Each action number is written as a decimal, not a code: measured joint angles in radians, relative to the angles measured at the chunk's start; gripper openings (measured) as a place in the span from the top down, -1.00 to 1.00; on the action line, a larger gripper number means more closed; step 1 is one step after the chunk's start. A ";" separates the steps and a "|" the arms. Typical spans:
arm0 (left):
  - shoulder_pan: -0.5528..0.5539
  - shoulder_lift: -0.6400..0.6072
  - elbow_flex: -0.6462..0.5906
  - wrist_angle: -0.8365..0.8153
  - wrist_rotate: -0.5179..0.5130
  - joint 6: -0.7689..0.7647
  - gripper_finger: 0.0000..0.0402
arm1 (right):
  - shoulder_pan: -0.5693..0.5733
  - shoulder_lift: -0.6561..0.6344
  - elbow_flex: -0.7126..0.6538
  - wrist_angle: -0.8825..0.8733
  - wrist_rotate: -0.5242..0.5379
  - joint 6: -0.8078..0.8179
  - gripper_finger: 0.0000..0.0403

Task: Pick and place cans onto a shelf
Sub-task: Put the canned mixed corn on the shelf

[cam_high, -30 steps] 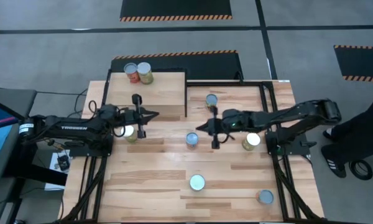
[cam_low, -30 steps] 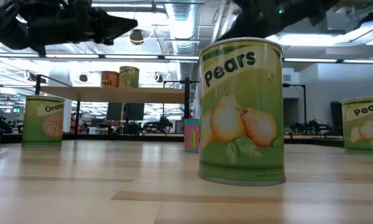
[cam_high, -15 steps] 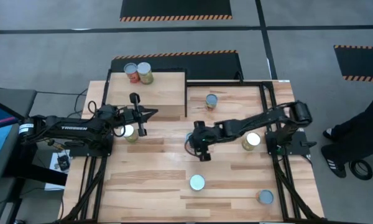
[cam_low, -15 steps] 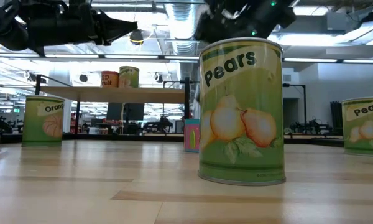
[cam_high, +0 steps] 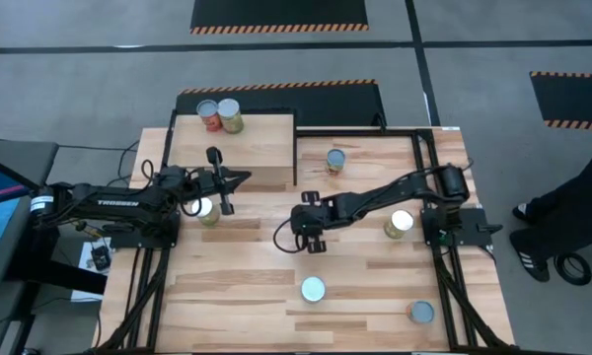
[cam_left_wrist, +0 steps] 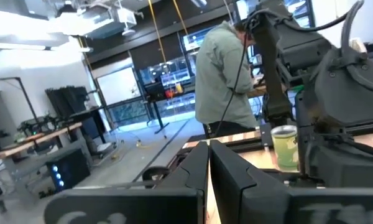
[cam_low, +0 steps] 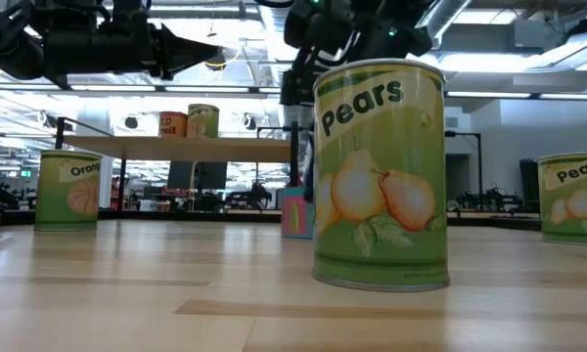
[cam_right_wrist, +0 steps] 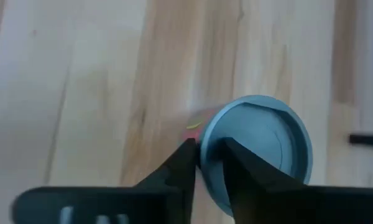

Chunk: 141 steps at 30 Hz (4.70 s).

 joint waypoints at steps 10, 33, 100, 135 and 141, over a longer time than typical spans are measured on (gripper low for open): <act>0.000 0.000 0.000 -0.052 -0.115 -0.028 0.97 | -0.004 -0.039 0.048 -0.017 -0.054 -0.167 0.92; 0.106 -0.136 -0.073 -0.149 -0.094 -0.054 1.00 | -0.295 -0.060 0.633 -0.139 -0.220 -0.521 0.96; -0.099 0.302 0.553 -0.892 -0.375 -0.031 0.97 | -0.433 -0.533 -0.222 0.465 -0.298 -0.316 0.97; 0.142 0.697 1.350 -1.898 -0.166 0.238 0.45 | -0.371 -0.594 -0.269 0.451 -0.294 -0.403 0.97; 0.156 0.696 1.349 -1.901 -0.184 0.245 0.46 | -0.368 -0.594 -0.269 0.451 -0.294 -0.401 0.97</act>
